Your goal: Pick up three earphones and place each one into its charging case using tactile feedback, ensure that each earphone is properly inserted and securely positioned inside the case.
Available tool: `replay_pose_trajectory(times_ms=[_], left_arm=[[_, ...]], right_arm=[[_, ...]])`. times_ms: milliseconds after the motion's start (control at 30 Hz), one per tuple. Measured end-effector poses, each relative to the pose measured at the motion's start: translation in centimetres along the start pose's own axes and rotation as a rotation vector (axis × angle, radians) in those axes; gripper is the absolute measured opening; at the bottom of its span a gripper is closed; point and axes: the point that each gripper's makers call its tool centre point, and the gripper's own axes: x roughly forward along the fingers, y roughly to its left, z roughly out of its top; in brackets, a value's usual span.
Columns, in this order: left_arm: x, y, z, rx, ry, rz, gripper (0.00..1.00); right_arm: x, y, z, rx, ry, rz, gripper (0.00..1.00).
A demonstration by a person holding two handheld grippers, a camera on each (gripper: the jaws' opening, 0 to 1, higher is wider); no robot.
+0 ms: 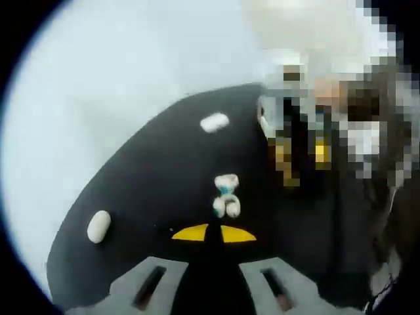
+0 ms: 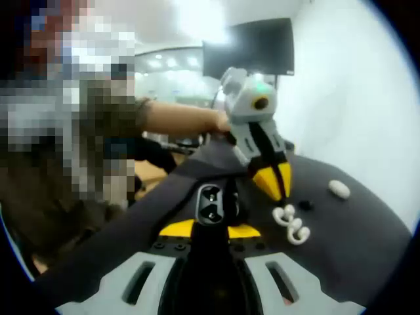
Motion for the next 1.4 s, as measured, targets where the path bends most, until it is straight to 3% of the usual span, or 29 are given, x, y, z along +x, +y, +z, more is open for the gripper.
replay_pose_trajectory(times_ms=[67,100,200,300,467,567,700,967,1133,1400], left_arm=[[-0.5,0.2,0.8,-0.077,-0.053,-0.002,0.00],[-0.7,0.3,0.6,-0.068,-0.044,-0.002,0.00],[-1.1,0.5,-0.5,0.011,0.008,0.030,0.00],[-1.6,0.1,-0.8,0.008,0.023,0.000,0.08],[-1.5,-0.4,-2.0,0.151,0.151,-0.029,0.09],[-1.0,-0.1,-1.7,0.181,0.173,-0.024,0.10],[-0.6,0.1,-1.5,0.205,0.213,-0.048,0.14],[-1.2,-0.1,-1.6,0.253,0.342,-0.111,0.13],[-1.5,0.0,-1.2,0.263,0.361,-0.115,0.13],[-0.6,-0.1,-3.0,0.283,0.423,-0.117,0.14]], right_arm=[[0.0,0.0,0.0,-0.002,0.000,-0.004,0.18],[0.0,0.0,0.0,-0.003,0.000,-0.004,0.18],[0.0,0.0,0.0,-0.002,0.000,-0.004,0.18],[0.0,0.0,0.0,-0.001,0.000,-0.004,0.18],[0.1,-0.1,0.1,-0.003,0.000,-0.002,0.18],[0.0,-0.1,0.1,0.000,-0.002,-0.001,0.18],[0.0,-0.1,0.1,-0.001,-0.003,-0.001,0.18],[0.0,0.0,0.1,0.003,-0.004,0.002,0.18],[0.0,-0.1,0.1,0.003,-0.004,0.003,0.18],[0.0,0.0,0.1,0.003,-0.004,0.002,0.18]])
